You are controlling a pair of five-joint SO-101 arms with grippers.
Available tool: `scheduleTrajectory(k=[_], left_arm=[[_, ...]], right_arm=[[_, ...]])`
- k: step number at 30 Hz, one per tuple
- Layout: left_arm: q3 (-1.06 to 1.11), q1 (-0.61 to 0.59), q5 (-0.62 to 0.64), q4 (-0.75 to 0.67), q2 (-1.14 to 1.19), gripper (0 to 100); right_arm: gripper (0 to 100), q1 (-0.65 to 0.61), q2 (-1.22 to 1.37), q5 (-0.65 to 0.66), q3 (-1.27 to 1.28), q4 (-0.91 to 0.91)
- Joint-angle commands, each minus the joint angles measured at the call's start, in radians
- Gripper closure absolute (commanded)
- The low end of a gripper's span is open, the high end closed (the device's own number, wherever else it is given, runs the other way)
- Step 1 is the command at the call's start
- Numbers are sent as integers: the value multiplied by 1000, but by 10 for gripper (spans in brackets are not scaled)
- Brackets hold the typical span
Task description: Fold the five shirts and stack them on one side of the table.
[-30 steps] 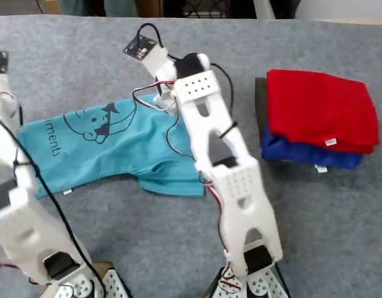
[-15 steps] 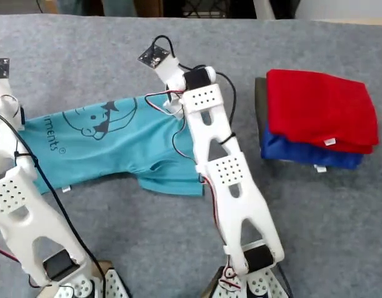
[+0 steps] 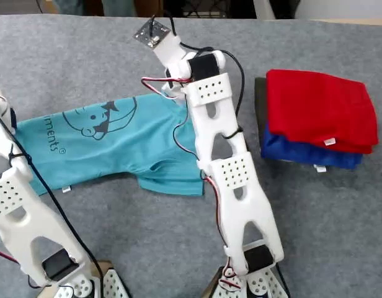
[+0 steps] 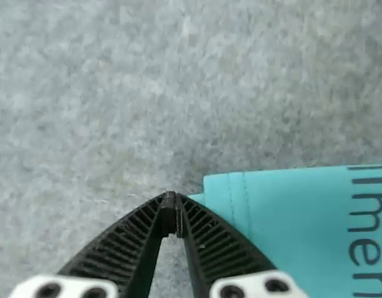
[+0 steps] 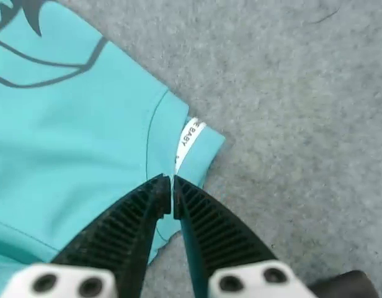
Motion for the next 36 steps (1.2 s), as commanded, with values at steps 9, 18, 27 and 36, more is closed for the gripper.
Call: scheduleTrajectory(k=[9, 18, 27, 36], left_arm=[[-35, -213, -173, 163, 181, 972], [-84, -249, -347, 292, 184, 972], [-483, -79, -166, 459, 112, 971], [-487, -62, -167, 213, 368, 971]], right_arm=[[984, 6, -53, -6, -41, 9], [984, 0, -54, -5, -42, 9], [985, -35, -117, -37, 36, 12], [985, -43, -449, -52, 521, 11]])
